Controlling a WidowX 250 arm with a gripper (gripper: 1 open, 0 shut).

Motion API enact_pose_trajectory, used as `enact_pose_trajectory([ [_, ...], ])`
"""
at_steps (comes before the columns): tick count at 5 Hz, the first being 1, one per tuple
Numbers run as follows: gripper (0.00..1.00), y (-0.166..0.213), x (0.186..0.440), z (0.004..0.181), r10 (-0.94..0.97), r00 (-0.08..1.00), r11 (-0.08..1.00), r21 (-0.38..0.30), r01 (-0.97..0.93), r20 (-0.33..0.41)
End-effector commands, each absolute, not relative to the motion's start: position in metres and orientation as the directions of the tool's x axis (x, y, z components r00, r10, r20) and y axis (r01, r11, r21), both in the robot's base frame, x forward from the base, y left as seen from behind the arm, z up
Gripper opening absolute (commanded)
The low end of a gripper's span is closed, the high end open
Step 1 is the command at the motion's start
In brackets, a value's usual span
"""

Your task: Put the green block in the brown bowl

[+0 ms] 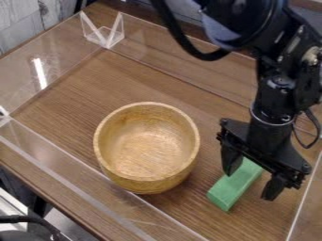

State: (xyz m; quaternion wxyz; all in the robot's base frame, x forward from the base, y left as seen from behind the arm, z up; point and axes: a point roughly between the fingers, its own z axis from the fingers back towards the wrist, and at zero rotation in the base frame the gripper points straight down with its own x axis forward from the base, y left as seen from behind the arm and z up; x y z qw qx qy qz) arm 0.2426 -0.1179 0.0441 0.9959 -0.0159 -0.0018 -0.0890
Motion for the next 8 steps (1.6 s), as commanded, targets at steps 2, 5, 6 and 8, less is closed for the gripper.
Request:
enact_pose_trajectory([
  [2,1.0,-0.1158,0.2522,0.0506,-0.176,0.983,0.983,-0.044,0.178,0.051],
  [5,1.0,-0.1135,0.2563,0.0495,-0.181,0.982,0.982,-0.051,0.184,0.059],
  [6,1.0,-0.1133,0.2573,0.0495,-0.183,0.981,0.981,-0.055,0.186,0.061],
  [8,1.0,-0.1134,0.2591,0.0495,-0.187,0.98,0.98,-0.063,0.191,0.065],
])
